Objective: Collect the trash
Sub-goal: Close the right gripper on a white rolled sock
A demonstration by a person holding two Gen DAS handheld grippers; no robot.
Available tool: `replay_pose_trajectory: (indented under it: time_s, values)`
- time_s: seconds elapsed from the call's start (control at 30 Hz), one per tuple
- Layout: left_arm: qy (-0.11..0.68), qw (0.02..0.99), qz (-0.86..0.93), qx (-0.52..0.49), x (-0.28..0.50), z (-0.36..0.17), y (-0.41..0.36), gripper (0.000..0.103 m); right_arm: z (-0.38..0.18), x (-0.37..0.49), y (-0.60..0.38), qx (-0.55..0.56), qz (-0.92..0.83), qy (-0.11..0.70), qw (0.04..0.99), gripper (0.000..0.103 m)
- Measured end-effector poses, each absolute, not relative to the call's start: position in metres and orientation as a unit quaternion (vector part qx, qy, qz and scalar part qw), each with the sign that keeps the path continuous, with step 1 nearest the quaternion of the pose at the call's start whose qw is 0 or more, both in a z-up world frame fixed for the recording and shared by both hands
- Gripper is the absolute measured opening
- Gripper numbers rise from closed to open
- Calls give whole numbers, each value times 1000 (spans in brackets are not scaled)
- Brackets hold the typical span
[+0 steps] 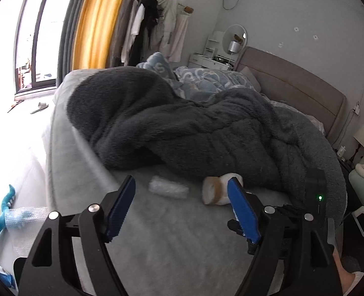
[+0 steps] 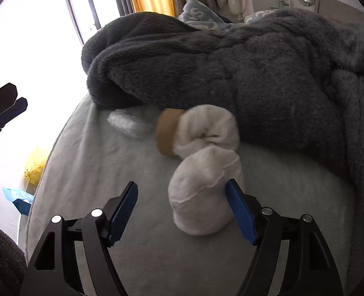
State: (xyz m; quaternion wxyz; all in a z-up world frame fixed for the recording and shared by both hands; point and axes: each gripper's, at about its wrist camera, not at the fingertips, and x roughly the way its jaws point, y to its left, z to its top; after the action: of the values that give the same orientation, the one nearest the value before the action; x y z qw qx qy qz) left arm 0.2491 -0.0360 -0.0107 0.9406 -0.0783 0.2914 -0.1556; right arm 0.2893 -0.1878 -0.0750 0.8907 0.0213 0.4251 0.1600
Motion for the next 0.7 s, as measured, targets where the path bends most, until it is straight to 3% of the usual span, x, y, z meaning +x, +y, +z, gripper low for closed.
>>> replay_pose_trajectory:
  time_s: [0.23,0.37,0.7]
  values:
    - [302,936,-170,-62,258,-21,-68,79,-79,300,-211,27,152,424,893,39]
    - [301,934,-183,-52,264,-25,-85,79,-76,298,-223,38,153,418,895,33]
    - [305,927,-216,-3,281,-37,-133,79,-66,285,-246,50,162,413,895,32]
